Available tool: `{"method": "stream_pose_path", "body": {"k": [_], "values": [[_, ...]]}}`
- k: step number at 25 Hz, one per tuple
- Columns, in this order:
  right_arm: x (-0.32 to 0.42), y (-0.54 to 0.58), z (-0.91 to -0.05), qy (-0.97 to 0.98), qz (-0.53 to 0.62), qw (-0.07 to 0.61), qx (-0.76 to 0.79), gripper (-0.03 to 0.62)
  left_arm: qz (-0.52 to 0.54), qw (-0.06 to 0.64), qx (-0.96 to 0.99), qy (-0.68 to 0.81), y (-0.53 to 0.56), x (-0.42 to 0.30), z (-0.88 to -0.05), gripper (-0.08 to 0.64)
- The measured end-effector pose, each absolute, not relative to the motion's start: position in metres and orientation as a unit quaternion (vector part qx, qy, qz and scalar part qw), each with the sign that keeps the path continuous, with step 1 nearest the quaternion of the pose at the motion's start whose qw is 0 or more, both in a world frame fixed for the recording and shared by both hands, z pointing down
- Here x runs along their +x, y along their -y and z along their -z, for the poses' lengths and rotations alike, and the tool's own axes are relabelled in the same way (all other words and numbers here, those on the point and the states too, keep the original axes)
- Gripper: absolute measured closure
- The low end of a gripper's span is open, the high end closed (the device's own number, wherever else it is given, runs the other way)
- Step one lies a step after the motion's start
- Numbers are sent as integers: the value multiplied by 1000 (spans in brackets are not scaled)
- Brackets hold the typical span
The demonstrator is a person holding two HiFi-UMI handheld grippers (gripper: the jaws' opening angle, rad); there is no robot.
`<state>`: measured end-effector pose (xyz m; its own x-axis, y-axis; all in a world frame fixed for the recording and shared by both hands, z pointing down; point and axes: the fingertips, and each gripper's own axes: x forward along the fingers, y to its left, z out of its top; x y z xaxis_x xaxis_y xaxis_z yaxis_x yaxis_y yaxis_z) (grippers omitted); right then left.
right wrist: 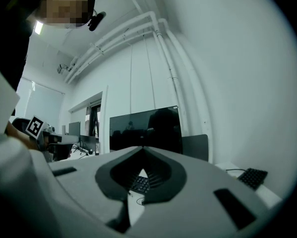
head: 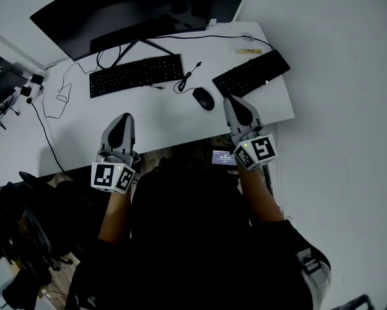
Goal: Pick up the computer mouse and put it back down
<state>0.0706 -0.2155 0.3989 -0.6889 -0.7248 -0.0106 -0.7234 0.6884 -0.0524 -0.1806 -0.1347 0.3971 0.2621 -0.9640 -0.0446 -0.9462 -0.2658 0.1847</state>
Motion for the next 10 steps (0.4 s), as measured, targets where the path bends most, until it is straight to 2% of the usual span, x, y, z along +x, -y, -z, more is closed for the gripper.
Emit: {"method": "stream_pose_path", "body": {"k": [10], "values": [[68,224,-402,-915,27,16,-402,589,73,61,796,597,144,-186,-398,566]]}}
